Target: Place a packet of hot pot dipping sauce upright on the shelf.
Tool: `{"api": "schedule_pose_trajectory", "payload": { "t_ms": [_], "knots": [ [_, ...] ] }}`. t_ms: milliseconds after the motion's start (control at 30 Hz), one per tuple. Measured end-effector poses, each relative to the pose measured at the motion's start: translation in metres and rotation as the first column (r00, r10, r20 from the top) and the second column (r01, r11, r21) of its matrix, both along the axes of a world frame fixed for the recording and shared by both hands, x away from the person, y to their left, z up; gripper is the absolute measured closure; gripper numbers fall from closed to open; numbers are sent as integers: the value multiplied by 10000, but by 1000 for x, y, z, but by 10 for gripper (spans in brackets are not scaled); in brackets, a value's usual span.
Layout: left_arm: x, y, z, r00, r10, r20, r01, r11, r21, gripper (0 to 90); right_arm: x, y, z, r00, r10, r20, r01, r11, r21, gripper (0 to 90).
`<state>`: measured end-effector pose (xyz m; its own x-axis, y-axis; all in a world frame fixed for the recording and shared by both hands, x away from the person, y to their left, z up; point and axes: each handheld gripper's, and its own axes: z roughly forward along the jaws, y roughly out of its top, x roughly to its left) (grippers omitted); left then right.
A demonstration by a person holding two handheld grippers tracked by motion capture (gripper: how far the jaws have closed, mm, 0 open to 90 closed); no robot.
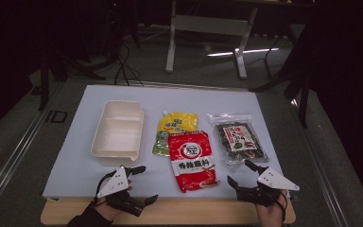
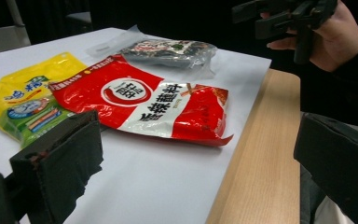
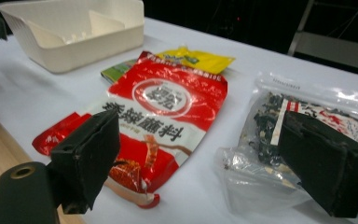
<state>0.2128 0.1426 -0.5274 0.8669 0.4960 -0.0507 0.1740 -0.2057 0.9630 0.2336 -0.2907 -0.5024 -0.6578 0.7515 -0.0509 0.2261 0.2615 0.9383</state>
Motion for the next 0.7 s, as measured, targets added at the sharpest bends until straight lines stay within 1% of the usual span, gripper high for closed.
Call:
{"api": "schedule_pose_trajectory", "payload": {
  "t_ms": [33, 133, 200, 300, 400, 533, 633, 700],
  "knots": [
    [0, 0, 0, 10000, 0, 5, 0, 10000, 6, 21, 0, 1, 0, 10000, 5, -90, -6, 10000, -93, 129],
    [0, -1, 0, 10000, -20, 0, 20, 10000, -2, 22, -1, 3, 0, 9999, 24, -156, -28, 9996, -267, 129],
    [0, -1, 0, 10000, -39, 2, 39, 10000, -9, 22, -1, 3, 0, 9999, 15, -113, -18, 9996, -293, 129],
    [-1, -1, 1, 10000, -72, 48, 73, 10000, -36, 21, -3, 1, 3, 9997, -41, 236, 46, 9998, -194, 134],
    [0, -1, 1, 10000, -71, 60, 71, 10000, -44, 21, -4, 1, 6, 9996, -95, 254, 100, 9998, -194, 138],
    [-1, -1, 1, 9999, -92, 94, 93, 10000, -31, 22, -10, 4, 17, 9997, -106, 206, 109, 9999, -119, 149],
    [0, -1, 1, 9999, -78, 68, 78, 10000, -51, 22, -12, 7, 24, 9994, -92, 341, 92, 10000, 8, 154],
    [0, -1, 1, 9999, -93, 37, 94, 9999, -114, 22, -13, 8, 27, 9993, -71, 367, 71, 10000, -7, 154]
  ]
}}
